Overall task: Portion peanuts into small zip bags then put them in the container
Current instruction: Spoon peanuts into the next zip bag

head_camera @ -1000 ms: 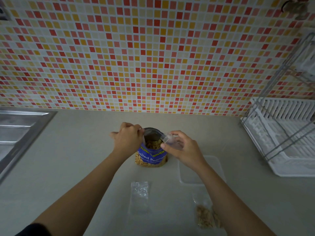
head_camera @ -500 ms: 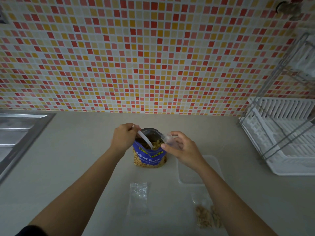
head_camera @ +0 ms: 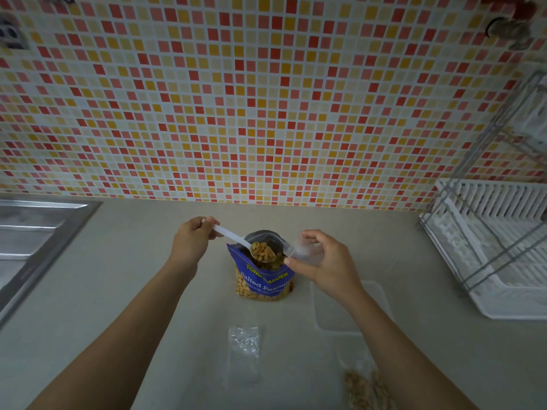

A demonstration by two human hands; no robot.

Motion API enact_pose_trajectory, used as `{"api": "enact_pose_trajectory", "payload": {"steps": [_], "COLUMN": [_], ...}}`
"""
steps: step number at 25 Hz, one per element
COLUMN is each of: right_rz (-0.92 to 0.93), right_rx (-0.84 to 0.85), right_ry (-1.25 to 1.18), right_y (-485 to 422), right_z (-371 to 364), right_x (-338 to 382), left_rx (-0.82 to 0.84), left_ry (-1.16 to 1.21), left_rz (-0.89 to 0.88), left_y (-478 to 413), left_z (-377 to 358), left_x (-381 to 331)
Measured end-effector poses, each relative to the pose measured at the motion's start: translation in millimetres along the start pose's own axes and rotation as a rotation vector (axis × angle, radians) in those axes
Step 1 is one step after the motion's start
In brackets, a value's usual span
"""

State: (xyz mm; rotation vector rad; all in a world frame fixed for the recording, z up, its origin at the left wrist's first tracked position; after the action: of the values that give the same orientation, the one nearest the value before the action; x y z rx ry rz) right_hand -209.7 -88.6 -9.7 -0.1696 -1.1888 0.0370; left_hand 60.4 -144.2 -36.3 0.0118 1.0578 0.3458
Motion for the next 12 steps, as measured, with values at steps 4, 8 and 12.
{"api": "enact_pose_trajectory", "payload": {"steps": [4,8,12], "right_rz": [-0.010,-0.004,0.002], "right_rx": [0.036,0.047,0.031], "right_ry": [0.187,0.255,0.158], "right_y": [-4.0,-4.7,-4.7], "right_z": [-10.1,-20.4,-28.9], "right_x": [7.2,12.6,14.8], "left_rx": [-0.013,-0.039,-0.018], "left_ry": [0.038,0.055,0.057], "left_rz": [0.017,0.000,-0.033], "left_y": [-3.1,-3.2,1.3], "left_z": [10.5,20.1,17.9], "left_x": [-6.9,-26.1,-46.1]}}
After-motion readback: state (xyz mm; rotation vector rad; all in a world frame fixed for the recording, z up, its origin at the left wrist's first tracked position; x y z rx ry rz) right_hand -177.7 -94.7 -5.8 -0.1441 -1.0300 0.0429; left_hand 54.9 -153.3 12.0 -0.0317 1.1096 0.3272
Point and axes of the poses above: each hand's wrist, its own y-axis away from the middle knuckle, its own z-axis out of the back of the hand, x = y × z, the point moved 10 cm from there along -y, towards the middle knuckle, and after that the axes turned 14 degrees about -y, right-handed, at the moved point
